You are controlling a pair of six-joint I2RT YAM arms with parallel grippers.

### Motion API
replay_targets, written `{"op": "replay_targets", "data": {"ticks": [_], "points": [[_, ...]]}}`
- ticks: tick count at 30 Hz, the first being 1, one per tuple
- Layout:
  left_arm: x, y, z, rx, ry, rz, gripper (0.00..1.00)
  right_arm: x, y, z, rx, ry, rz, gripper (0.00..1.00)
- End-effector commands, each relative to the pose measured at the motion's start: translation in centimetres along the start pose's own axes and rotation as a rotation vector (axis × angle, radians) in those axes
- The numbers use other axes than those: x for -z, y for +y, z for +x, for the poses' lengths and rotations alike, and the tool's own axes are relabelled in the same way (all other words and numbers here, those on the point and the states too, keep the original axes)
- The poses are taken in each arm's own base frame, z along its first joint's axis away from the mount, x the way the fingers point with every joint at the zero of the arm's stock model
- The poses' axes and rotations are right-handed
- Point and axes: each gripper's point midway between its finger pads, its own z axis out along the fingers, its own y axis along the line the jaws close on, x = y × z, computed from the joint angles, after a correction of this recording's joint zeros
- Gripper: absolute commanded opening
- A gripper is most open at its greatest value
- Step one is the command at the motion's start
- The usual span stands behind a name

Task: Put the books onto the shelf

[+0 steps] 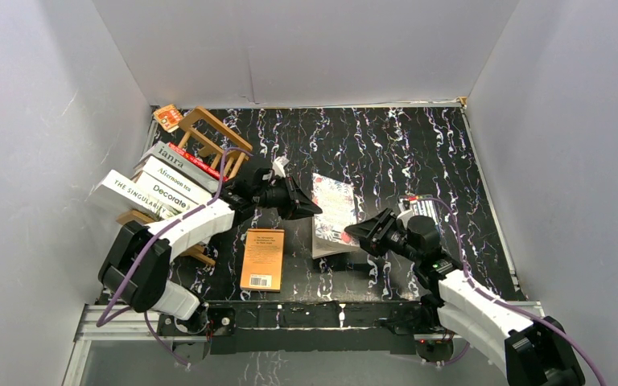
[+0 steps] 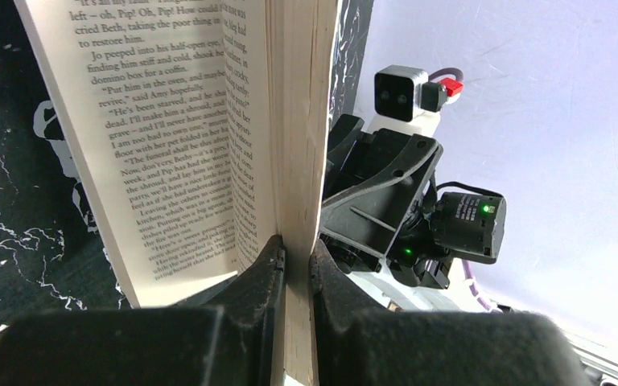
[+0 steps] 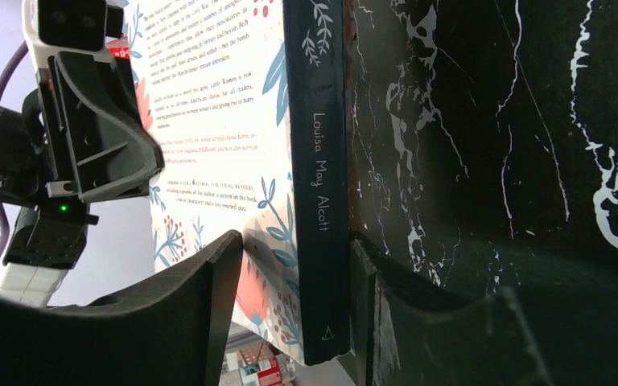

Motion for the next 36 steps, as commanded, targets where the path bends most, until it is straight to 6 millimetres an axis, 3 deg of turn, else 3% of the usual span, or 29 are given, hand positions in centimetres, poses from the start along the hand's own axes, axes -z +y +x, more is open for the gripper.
{"op": "replay_targets", "data": {"ticks": [1,8,9,10,12,13,15,22,29,34,36], "points": [[0.9,-1.9,0.9,-0.069,0.033,0.081,0.00,0.7,5.2,-0.2,0.073,-0.004,-0.200,0.52],[0.2,1.0,1.0,-0.074,0.031,0.001,0.00,1.2,6.2,-0.6,0.095,-0.038,-0.238,0.13],[0.2,1.3,0.9,-0.070,0.026,-0.008,0.04,1.2,6.6,-0.6,0.109,-0.032,-0.243,0.04],[0.2,1.4,0.7,-0.071,0.018,-0.015,0.18,1.2,6.9,-0.6,0.126,-0.025,-0.247,0.00],[0.4,1.6,0.4,-0.080,-0.008,-0.038,0.58,1.3,7.9,-0.7,0.156,-0.027,-0.265,0.00],[0.6,1.6,0.3,-0.087,-0.016,-0.045,0.71,1.4,8.6,-0.8,0.170,-0.030,-0.283,0.00],[0.9,1.6,0.3,-0.084,-0.039,-0.044,0.85,2.1,10.8,-0.7,0.211,-0.033,-0.371,0.00],[1.5,0.4,-0.1,-0.078,-0.088,0.008,0.88,3.8,14.8,-0.3,0.257,-0.030,-0.547,0.00],[2.7,-0.7,-0.4,-0.105,-0.141,0.016,0.88,4.5,16.8,-0.7,0.262,-0.048,-0.599,0.00],[3.8,-2.8,-0.3,-0.127,-0.167,0.098,0.88,5.0,18.2,-0.8,0.249,-0.052,-0.648,0.00],[4.4,-4.6,-0.2,-0.117,-0.170,0.166,0.88,5.4,19.3,-0.9,0.248,-0.050,-0.680,0.00]]}}
